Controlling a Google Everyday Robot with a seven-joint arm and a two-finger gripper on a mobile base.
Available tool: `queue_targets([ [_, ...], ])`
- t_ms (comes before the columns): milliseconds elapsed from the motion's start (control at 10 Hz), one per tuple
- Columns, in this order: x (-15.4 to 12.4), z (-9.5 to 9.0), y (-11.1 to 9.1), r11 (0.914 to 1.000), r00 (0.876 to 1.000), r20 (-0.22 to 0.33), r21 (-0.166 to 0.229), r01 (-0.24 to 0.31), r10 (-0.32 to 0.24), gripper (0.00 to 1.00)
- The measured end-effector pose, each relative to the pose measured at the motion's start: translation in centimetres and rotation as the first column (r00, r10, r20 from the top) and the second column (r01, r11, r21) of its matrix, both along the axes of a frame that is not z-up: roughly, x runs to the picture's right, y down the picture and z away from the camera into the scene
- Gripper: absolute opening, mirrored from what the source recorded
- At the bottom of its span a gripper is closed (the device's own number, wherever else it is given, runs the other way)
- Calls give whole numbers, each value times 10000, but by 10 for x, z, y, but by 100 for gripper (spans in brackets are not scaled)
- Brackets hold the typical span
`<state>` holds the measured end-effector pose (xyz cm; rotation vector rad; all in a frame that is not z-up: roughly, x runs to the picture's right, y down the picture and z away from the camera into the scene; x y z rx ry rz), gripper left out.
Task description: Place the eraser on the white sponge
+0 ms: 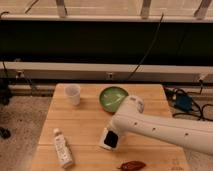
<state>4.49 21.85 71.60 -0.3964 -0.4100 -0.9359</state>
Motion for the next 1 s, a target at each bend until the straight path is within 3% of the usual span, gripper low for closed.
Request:
queue_targets([
  [1000,-1,6,10,9998,9997,183,-87,160,-158,16],
])
